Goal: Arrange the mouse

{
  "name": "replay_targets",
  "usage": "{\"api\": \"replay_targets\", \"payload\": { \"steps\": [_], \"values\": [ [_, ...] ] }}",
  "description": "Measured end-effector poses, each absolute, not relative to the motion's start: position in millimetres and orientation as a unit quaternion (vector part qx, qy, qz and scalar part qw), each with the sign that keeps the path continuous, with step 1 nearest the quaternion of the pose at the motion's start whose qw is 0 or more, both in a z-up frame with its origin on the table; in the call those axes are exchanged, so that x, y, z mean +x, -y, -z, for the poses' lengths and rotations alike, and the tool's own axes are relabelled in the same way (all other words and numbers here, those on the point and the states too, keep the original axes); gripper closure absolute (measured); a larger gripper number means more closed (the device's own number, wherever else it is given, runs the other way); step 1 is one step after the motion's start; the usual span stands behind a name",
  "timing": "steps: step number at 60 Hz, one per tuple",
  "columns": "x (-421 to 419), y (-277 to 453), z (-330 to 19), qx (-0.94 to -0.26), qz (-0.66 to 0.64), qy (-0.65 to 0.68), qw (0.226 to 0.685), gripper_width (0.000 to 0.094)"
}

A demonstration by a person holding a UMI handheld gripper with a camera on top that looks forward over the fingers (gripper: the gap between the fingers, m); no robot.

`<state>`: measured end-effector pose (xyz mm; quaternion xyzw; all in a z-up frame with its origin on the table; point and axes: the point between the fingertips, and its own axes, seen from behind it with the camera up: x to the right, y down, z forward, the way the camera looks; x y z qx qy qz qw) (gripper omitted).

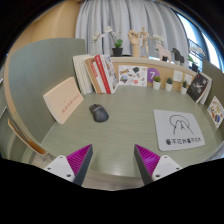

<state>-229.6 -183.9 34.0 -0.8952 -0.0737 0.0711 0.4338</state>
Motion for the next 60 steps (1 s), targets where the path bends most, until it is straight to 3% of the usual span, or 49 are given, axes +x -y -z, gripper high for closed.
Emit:
{"api": "replay_targets", "payload": {
  "steps": [17, 36, 49, 60],
  "values": [
    [-296.0, 98.8, 3.0, -0.912, -0.056, 0.053, 0.403, 0.0099],
    [-311.7, 11.1, 15.2, -0.920, -0.023, 0.037, 0.390, 0.0115],
    [-299.2, -21.3, 16.2, -0.926, -0.006, 0.004, 0.376, 0.0219],
    [-288.6, -36.9, 16.7, -0.930, 0.005, -0.024, 0.366, 0.0377]
  ]
}}
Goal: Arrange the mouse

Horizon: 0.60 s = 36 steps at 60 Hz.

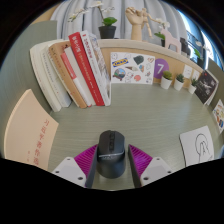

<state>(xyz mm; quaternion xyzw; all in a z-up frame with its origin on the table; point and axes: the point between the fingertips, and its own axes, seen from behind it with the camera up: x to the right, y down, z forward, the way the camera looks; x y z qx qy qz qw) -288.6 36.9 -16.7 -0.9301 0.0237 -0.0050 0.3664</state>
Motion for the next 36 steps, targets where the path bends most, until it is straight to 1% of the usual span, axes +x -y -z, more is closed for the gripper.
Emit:
{"api": "replay_targets", "payload": {
  "steps": [5, 18, 30, 36],
  "values": [
    [-288.4, -40.7, 17.3, -0.932, 0.005, -0.025, 0.361, 0.0446],
    [-288.5, -42.9, 17.9, -0.934, 0.002, -0.023, 0.355, 0.0476],
    [-288.9, -44.6, 18.5, -0.937, -0.004, -0.017, 0.348, 0.0601],
    [-289.0, -45.9, 18.2, -0.943, -0.016, -0.011, 0.333, 0.0603]
  ]
}}
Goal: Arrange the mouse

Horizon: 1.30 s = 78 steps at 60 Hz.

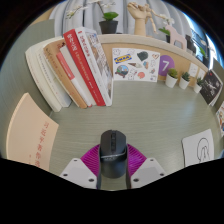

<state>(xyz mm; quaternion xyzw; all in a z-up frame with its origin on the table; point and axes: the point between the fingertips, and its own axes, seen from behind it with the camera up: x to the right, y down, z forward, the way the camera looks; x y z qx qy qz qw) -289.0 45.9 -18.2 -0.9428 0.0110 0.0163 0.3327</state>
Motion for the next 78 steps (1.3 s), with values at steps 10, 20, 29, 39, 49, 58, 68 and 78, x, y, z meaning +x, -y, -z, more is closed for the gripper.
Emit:
{"api": "replay_targets", "payload": {
  "steps": [10, 20, 29, 39, 49, 58, 68, 78],
  "values": [
    [-270.6, -57.3, -25.5, -0.934, -0.042, 0.013, 0.355, 0.0603],
    [-195.6, -65.1, -148.2, -0.890, -0.023, 0.037, 0.453, 0.0602],
    [-112.1, -53.2, -231.8, -0.848, -0.002, 0.029, 0.529, 0.0603],
    [-32.9, -29.1, -208.7, -0.861, 0.007, 0.020, 0.508, 0.0605],
    [16.8, -1.2, -116.6, -0.901, -0.009, -0.011, 0.433, 0.0606],
    [36.1, 26.3, -40.3, -0.932, -0.002, -0.007, 0.363, 0.0605],
    [43.3, 41.7, 0.3, -0.943, -0.003, -0.010, 0.332, 0.0604],
    [42.2, 49.1, 13.2, -0.945, -0.007, -0.019, 0.327, 0.0554]
  ]
}}
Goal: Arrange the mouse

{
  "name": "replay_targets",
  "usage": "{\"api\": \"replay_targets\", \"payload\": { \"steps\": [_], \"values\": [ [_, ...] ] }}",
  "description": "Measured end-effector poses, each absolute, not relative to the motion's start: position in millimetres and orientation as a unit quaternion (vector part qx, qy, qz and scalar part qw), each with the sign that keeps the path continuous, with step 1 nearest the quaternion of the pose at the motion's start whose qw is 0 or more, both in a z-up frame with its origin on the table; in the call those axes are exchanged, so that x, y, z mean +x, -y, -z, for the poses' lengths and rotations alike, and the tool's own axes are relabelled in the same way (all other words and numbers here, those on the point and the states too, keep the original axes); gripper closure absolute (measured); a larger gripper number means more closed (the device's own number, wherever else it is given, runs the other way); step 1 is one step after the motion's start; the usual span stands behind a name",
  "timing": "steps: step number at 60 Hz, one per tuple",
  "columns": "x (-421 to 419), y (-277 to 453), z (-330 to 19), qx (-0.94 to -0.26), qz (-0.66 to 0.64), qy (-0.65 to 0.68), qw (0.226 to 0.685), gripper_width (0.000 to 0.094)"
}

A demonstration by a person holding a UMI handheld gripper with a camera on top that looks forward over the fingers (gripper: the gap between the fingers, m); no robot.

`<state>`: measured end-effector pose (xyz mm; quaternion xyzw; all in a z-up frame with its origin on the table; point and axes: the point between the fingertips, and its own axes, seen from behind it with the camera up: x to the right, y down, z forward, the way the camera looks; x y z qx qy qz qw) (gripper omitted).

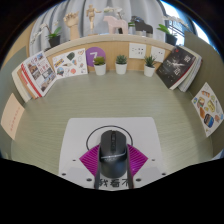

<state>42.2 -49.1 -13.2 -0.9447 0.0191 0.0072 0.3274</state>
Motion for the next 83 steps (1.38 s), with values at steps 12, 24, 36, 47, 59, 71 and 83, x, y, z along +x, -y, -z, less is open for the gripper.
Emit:
{"api": "replay_targets", "payload": {
  "steps": [12, 24, 36, 47, 59, 71, 83],
  "values": [
    [45.2, 50.9, 15.1, -0.950, 0.008, -0.028, 0.310, 0.0449],
    [43.0, 68.9, -15.6, -0.951, 0.015, -0.024, 0.306, 0.0075],
    [32.3, 101.8, -103.7, -0.931, 0.029, -0.020, 0.362, 0.0072],
    [6.9, 139.8, -180.5, -0.904, 0.016, -0.023, 0.427, 0.0071],
    [-14.0, 176.2, -210.8, -0.891, 0.005, -0.019, 0.454, 0.0073],
    [-34.0, 206.6, -205.1, -0.893, 0.001, -0.002, 0.449, 0.0073],
    [-49.7, 212.4, -200.0, -0.894, -0.002, 0.007, 0.447, 0.0077]
  ]
}}
